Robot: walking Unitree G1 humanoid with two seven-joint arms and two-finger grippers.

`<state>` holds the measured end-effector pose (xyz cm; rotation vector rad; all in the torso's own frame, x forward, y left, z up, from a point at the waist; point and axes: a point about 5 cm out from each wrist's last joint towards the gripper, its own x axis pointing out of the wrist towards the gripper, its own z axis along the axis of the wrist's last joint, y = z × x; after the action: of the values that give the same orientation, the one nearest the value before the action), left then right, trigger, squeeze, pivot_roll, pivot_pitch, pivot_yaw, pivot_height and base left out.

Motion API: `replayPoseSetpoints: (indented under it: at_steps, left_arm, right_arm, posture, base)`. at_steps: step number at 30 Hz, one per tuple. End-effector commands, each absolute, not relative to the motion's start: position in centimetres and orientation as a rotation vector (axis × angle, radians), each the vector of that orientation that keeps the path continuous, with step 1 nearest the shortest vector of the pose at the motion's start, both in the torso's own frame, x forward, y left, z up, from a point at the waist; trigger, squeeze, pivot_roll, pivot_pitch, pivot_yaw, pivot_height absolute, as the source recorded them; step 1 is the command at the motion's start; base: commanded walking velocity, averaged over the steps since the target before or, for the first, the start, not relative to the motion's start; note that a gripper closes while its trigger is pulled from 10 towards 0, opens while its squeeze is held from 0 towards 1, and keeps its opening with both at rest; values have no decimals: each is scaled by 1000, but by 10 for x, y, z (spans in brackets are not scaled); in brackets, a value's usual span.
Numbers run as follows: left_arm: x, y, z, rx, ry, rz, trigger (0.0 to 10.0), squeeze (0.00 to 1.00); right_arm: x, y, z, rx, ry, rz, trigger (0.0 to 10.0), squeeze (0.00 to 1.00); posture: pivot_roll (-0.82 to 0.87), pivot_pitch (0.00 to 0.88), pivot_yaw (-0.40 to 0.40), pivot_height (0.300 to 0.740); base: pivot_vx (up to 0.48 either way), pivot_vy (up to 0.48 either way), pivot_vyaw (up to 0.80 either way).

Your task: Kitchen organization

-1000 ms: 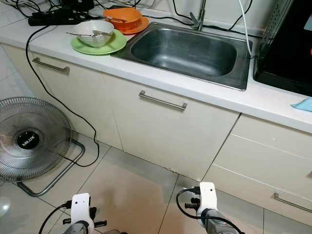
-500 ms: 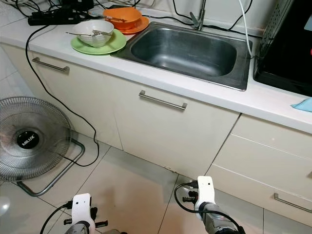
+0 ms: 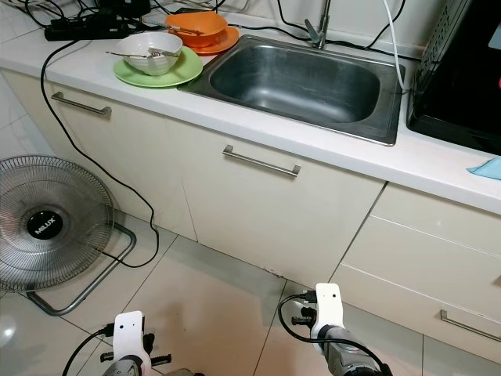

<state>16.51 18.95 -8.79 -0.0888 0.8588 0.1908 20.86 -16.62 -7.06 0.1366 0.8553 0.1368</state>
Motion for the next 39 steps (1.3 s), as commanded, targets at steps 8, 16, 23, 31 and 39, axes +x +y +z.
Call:
replayPoseSetpoints:
  at_steps: [8,16,23,31,39]
  left_arm:
    - [163,191,-88,-82,854,194,10000,0]
    - [163,190,-88,-82,853,192,10000,0]
    - [162,191,-88,-82,854,188,10000,0]
    - [160,192,-89,-85,860,191,10000,0]
    - [160,192,-89,-82,865,189,10000,0]
  right_arm:
    - [200,-175,-75,93,900,121,10000,0]
    - [185,-180,-82,79,943,107,10000,0]
    - [181,-177,-85,95,947,100,10000,0]
    - [179,-176,-86,116,955,90,10000,0]
    - [178,-176,-86,114,965,90,10000,0]
  posture:
    - [-10,47,-8,740]
    - [-8,51,-9,740]
    - [-5,54,-5,740]
    - [-2,50,-7,740]
    - [-2,43,-6,740]
  base:
    - [0,0,0]
    - [0,0,0]
    - [0,0,0]
    - [0,0,-150]
    - [0,0,-800]
